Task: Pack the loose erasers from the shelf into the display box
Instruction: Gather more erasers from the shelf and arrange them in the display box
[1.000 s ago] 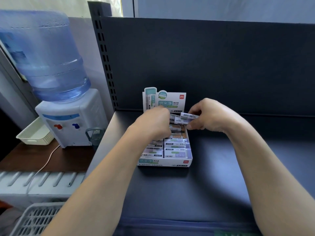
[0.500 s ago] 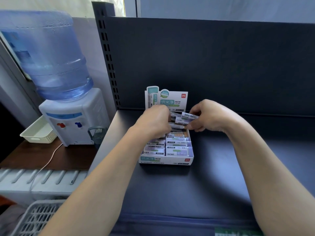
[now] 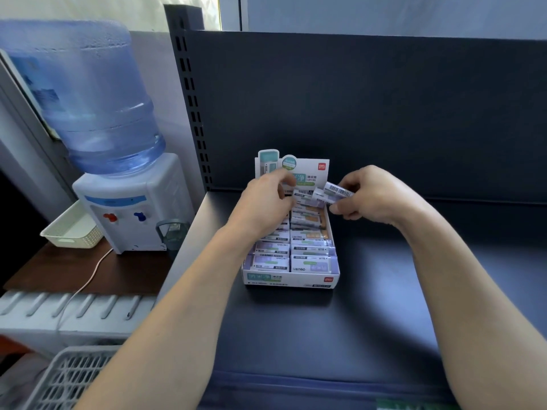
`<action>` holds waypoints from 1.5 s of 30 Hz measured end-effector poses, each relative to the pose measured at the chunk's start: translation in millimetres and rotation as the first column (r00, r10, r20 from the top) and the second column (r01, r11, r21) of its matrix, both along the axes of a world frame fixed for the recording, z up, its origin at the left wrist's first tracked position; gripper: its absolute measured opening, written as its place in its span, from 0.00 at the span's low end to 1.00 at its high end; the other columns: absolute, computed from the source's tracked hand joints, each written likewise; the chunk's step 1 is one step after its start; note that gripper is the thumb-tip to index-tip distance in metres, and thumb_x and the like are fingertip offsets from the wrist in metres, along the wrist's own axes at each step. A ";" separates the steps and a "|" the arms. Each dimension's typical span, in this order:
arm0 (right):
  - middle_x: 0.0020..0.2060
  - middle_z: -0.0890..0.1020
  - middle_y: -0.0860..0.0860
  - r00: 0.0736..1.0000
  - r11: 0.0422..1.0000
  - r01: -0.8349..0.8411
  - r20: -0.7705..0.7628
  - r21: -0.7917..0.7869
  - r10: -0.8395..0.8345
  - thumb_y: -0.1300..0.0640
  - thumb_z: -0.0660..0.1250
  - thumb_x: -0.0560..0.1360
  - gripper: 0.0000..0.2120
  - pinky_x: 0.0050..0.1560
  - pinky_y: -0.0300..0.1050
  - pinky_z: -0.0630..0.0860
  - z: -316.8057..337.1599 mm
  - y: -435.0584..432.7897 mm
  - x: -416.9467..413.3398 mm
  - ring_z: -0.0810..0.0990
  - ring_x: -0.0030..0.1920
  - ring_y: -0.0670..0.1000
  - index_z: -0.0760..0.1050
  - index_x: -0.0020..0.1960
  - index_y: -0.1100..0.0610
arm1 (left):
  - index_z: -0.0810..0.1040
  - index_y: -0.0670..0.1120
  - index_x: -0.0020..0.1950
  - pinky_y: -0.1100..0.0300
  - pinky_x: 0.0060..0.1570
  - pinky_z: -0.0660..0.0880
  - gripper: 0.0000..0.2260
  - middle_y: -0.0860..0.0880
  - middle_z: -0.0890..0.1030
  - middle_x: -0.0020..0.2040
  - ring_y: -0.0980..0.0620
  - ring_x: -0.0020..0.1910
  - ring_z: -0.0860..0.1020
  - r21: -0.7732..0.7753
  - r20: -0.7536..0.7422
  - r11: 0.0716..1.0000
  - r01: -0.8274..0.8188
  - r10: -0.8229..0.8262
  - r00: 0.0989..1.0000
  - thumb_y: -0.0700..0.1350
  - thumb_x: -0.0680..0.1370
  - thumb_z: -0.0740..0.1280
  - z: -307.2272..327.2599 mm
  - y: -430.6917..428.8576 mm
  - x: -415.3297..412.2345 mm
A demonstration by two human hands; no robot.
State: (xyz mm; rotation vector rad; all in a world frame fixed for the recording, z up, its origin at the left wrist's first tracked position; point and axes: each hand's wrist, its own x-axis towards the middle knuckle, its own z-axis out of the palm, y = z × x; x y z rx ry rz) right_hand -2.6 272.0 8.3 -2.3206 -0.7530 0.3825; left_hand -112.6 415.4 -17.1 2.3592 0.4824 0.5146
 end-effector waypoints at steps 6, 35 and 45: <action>0.39 0.84 0.55 1.000 1.000 0.014 -0.007 0.015 -0.014 0.61 0.74 0.69 0.05 0.45 0.48 0.81 -0.6 0.4 -0.6 0.81 0.33 0.49 0.80 0.43 0.58 | 0.79 0.47 0.50 0.55 0.52 0.74 0.06 0.50 0.78 0.53 0.49 0.52 0.76 0.152 -0.028 0.988 0.021 -0.017 0.999 0.39 0.74 0.69 -0.5 -1.9 5.3; 0.38 0.81 0.53 0.999 0.999 -0.033 0.029 -0.005 0.033 0.64 0.73 0.69 0.08 0.37 0.45 0.81 -16.8 17.8 -14.7 0.81 0.34 0.52 0.75 0.43 0.58 | 0.73 0.48 0.55 0.63 0.39 0.74 0.17 0.50 0.77 0.51 0.53 0.45 0.76 -0.134 -0.155 0.988 0.083 -0.103 0.982 0.33 0.69 0.68 6.5 1.0 0.2; 0.42 0.81 0.57 0.996 0.999 -0.010 0.086 -0.032 0.013 0.65 0.72 0.67 0.11 0.43 0.54 0.83 -15.9 19.5 -17.9 0.84 0.42 0.59 0.71 0.38 0.55 | 0.71 0.48 0.50 0.59 0.37 0.71 0.14 0.49 0.75 0.45 0.50 0.44 0.75 -0.073 -0.264 0.997 -0.007 -0.013 0.964 0.36 0.67 0.67 2.5 1.3 8.1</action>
